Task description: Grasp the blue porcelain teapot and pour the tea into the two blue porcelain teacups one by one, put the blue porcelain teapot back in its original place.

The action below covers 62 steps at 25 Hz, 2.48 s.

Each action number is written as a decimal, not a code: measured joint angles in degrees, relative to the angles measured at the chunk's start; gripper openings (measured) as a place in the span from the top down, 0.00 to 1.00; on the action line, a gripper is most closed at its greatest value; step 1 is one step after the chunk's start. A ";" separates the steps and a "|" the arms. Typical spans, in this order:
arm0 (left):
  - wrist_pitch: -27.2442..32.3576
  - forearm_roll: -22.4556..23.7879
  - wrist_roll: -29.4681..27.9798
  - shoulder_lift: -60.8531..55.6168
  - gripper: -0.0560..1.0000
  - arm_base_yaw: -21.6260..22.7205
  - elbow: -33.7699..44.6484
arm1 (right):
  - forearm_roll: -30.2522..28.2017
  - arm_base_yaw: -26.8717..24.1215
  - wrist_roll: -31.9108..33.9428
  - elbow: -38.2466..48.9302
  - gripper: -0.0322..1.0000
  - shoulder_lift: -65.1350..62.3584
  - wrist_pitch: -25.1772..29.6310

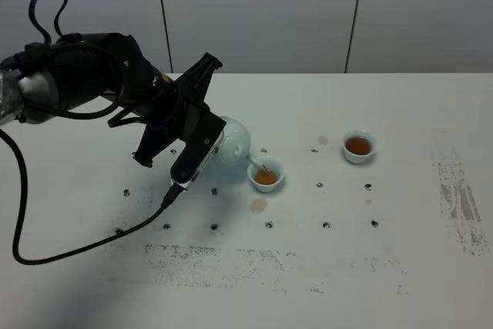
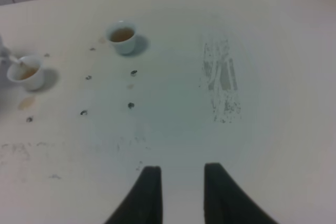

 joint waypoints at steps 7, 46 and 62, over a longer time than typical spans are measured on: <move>0.11 2.42 0.00 -1.00 0.85 -0.73 0.00 | 0.00 0.00 0.00 0.00 0.76 0.00 0.00; 0.26 -3.96 -1.66 -1.40 0.85 0.32 -0.17 | 0.00 0.00 0.00 0.00 0.76 0.00 0.00; 4.88 -10.91 -18.15 -2.27 0.85 3.43 -0.23 | 0.00 0.00 0.00 0.00 0.76 0.00 0.00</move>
